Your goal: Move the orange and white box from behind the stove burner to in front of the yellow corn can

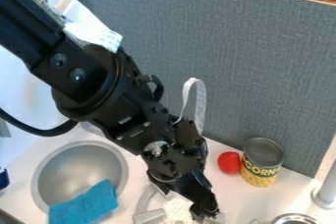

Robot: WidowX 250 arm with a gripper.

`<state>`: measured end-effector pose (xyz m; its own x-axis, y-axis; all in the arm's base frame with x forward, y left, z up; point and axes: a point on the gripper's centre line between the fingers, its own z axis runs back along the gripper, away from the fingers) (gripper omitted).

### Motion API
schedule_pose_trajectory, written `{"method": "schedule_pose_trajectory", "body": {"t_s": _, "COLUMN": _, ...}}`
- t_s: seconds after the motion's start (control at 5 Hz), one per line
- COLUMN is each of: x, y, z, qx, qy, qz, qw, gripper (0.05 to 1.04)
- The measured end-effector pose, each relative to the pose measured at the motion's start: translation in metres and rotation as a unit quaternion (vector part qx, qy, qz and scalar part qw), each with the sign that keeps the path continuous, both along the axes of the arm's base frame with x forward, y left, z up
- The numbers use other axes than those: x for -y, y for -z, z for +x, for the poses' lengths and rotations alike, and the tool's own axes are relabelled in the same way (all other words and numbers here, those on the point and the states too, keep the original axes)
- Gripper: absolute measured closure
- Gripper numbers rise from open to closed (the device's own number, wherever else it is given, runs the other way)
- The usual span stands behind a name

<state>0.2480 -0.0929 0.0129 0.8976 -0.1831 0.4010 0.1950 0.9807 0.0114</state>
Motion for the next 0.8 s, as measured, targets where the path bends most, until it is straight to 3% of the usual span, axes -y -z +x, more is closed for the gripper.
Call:
{"method": "schedule_pose_trajectory", "body": {"t_s": 0.4, "x": -0.011, "y": 0.0, "z": 0.009, "qx": -0.007, "qy": -0.033, "qz": 0.001, "qw": 0.9994, "gripper": 0.079}}
{"method": "schedule_pose_trajectory", "body": {"t_s": 0.6, "x": -0.024, "y": -0.006, "z": 0.026, "qx": 0.022, "qy": -0.103, "qz": 0.006, "qw": 0.9944, "gripper": 0.08}}
{"method": "schedule_pose_trajectory", "body": {"t_s": 0.8, "x": -0.04, "y": -0.005, "z": 0.028, "qx": 0.003, "qy": -0.128, "qz": -0.007, "qw": 0.9918, "gripper": 0.079}}
